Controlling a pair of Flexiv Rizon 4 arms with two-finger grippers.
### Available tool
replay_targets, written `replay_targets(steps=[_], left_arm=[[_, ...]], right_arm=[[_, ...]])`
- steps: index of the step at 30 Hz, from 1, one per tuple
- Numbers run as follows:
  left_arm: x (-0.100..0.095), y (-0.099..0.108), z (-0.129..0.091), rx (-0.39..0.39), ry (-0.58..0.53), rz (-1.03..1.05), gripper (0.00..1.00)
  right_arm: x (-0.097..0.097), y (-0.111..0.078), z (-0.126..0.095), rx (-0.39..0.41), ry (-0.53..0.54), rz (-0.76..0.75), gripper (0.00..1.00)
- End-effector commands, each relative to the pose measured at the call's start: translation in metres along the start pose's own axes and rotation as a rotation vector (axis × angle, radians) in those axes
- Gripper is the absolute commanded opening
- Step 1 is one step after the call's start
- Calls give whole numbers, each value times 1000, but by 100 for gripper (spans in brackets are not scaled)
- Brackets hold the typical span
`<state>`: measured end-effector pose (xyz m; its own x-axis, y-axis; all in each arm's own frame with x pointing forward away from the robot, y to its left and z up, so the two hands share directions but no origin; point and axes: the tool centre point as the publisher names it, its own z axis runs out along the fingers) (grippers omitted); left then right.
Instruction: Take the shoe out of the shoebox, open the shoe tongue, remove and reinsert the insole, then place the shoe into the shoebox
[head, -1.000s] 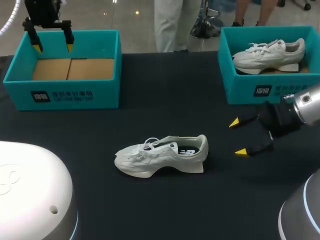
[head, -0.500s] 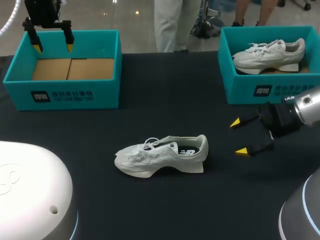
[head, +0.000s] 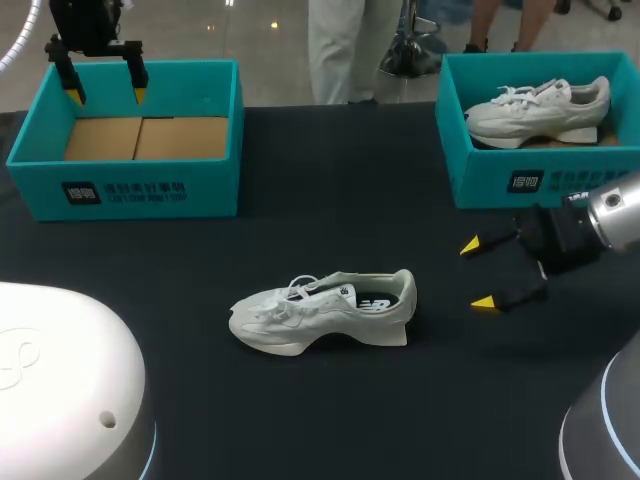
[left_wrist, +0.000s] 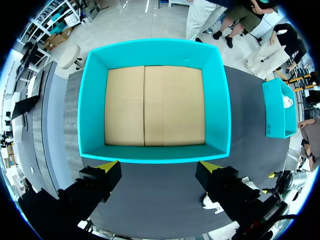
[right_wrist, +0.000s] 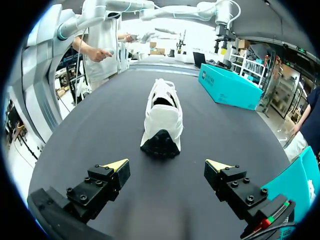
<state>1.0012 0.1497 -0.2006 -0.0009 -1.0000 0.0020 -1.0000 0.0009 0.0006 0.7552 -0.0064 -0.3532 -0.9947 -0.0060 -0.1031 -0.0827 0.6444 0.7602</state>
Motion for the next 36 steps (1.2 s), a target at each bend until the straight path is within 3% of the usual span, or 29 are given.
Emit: replay_targets(steps=[1, 25, 36], left_arm=[[0, 0, 0, 0, -1, 0, 100], [0, 0, 0, 0, -1, 0, 100], [0, 0, 0, 0, -1, 0, 100]], right_arm=[[-1, 1, 1, 2, 0, 0, 100], [3, 9, 52, -40, 6, 127, 100], [5, 17, 80, -58, 47, 110, 100]])
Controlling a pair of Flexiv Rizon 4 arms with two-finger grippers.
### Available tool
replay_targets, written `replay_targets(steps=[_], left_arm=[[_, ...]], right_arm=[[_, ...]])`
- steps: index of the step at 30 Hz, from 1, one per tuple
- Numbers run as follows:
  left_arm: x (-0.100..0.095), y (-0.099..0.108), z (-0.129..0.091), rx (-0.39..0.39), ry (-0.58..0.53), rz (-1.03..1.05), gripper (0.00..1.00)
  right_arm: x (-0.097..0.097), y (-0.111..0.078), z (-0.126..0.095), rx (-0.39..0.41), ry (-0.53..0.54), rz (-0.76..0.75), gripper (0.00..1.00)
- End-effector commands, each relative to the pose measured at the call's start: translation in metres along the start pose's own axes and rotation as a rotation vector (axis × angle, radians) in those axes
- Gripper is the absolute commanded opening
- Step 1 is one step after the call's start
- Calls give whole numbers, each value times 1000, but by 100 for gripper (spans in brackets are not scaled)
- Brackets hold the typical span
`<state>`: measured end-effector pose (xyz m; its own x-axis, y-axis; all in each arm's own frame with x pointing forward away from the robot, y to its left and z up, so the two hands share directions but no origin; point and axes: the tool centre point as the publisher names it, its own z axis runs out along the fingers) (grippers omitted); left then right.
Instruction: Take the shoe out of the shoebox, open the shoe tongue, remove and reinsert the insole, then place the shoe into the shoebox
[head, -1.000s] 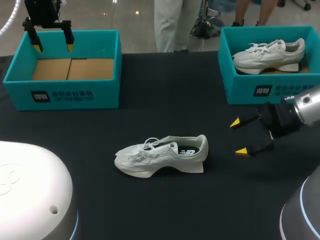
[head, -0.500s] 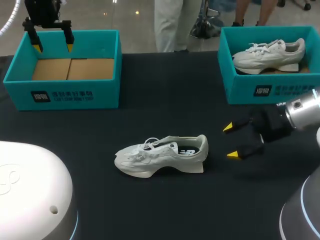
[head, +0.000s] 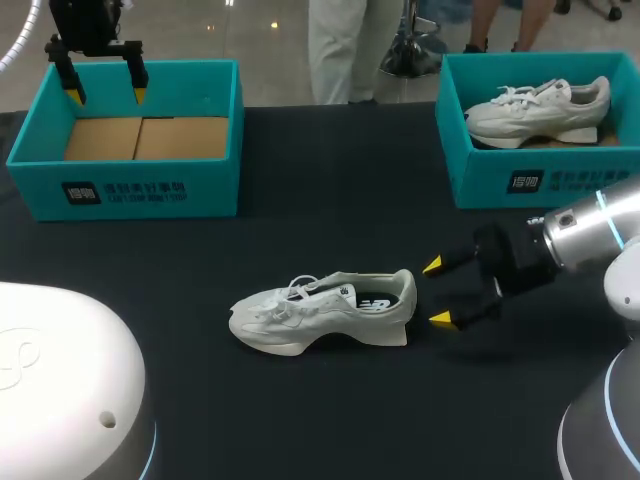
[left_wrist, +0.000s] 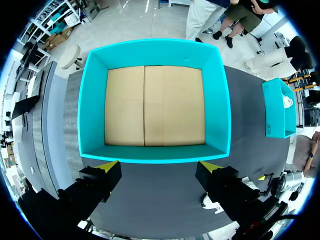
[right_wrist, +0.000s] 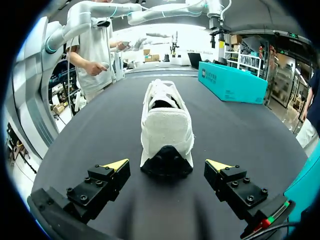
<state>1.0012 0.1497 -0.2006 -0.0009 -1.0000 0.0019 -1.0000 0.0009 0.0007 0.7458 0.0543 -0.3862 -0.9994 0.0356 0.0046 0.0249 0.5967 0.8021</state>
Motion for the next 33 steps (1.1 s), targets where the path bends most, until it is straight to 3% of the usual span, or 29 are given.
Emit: replay_targets(steps=[1, 12, 33], left_arm=[[0, 0, 0, 0, 0, 0, 100], [0, 0, 0, 0, 0, 0, 100], [0, 0, 0, 0, 0, 0, 100]], right_arm=[[-8, 3, 16, 2, 17, -2, 100], [-14, 10, 40, -27, 30, -15, 100], [-4, 15, 66, -51, 75, -14, 100]])
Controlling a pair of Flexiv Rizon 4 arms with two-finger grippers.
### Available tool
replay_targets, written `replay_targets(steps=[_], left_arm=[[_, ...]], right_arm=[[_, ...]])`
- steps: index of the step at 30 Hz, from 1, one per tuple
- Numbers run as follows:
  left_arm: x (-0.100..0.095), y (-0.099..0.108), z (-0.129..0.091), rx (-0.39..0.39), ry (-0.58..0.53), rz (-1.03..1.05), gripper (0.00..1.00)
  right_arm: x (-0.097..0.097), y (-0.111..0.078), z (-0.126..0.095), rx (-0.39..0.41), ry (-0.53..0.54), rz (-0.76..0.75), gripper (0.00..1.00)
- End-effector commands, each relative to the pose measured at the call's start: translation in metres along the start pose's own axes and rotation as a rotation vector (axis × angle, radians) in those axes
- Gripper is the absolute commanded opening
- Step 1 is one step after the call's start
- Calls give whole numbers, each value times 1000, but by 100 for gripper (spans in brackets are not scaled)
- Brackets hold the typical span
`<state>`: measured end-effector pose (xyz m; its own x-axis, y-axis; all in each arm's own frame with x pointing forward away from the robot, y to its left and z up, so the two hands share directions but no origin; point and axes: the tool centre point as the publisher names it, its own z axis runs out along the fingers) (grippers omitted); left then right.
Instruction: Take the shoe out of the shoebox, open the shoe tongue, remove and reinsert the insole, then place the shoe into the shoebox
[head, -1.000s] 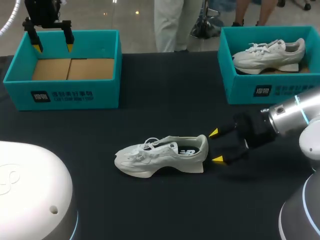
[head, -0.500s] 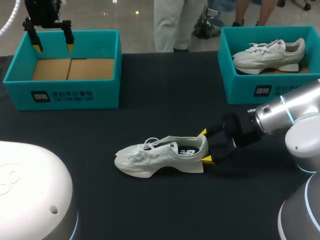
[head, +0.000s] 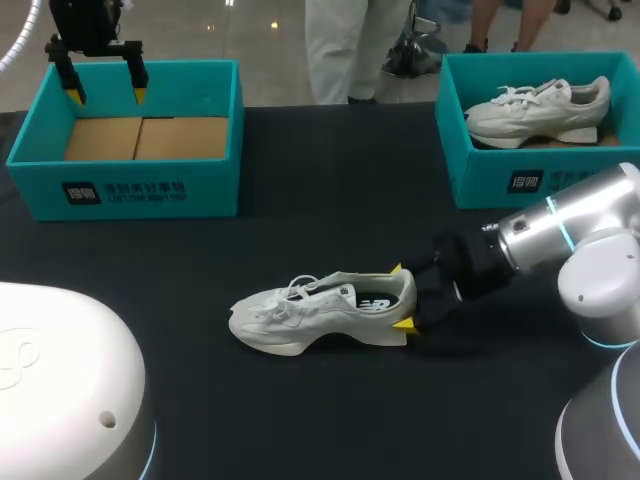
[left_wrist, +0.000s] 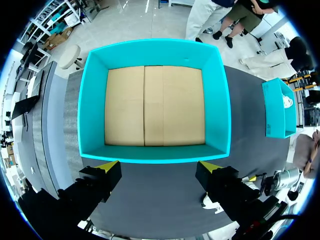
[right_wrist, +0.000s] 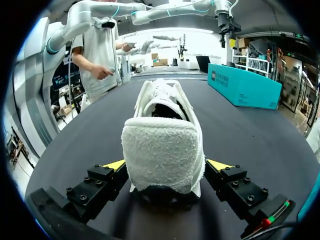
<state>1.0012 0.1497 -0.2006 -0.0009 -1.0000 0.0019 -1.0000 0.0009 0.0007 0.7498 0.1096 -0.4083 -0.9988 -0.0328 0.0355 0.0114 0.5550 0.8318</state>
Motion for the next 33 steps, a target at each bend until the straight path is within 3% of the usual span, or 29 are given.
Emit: replay_targets(steps=[1, 19, 20, 21, 22, 23, 33], left_arm=[[0, 0, 0, 0, 0, 0, 100], [0, 0, 0, 0, 0, 0, 100], [0, 0, 0, 0, 0, 0, 100], [0, 0, 0, 0, 0, 0, 100], [0, 0, 0, 0, 0, 0, 100], [0, 0, 0, 0, 0, 0, 100], [0, 0, 0, 0, 0, 0, 100]], right_arm=[[-2, -1, 10, -1, 3, 0, 100], [2, -2, 23, 2, -37, 8, 100], [2, -2, 23, 3, -38, 8, 53], [2, -2, 24, 4, -38, 8, 38], [3, -1, 25, 4, -38, 7, 11], [3, -1, 25, 4, -33, 7, 0], [4, -2, 27, 8, -33, 15, 0]])
